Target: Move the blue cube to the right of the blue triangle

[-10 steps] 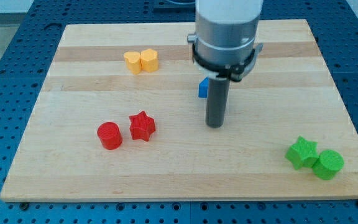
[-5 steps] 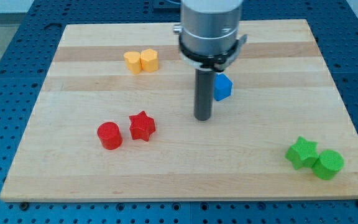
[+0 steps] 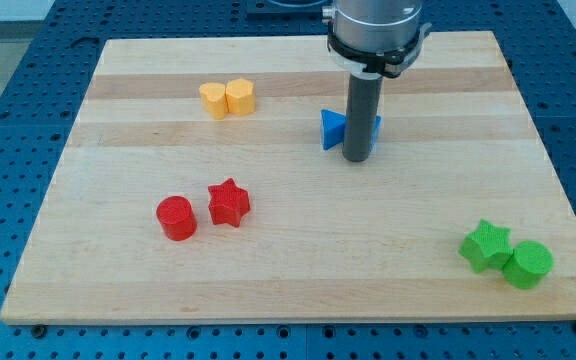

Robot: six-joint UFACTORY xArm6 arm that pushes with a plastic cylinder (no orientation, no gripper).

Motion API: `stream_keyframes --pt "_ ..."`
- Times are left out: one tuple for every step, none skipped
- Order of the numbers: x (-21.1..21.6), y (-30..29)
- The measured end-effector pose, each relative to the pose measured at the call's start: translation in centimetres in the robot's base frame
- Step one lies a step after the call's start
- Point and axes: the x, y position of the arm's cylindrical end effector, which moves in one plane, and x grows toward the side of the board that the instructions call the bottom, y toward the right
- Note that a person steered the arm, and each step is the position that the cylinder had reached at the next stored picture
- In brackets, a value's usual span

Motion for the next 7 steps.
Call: stream_keyframes --pt "1.7 0.4" --pt "2.4 5.1" --pt "-0.5 9.6" --pt "-3.2 10.3" --pt "-3.3 8.6" --pt "-3.3 7.2" --pt "-3.6 6.2"
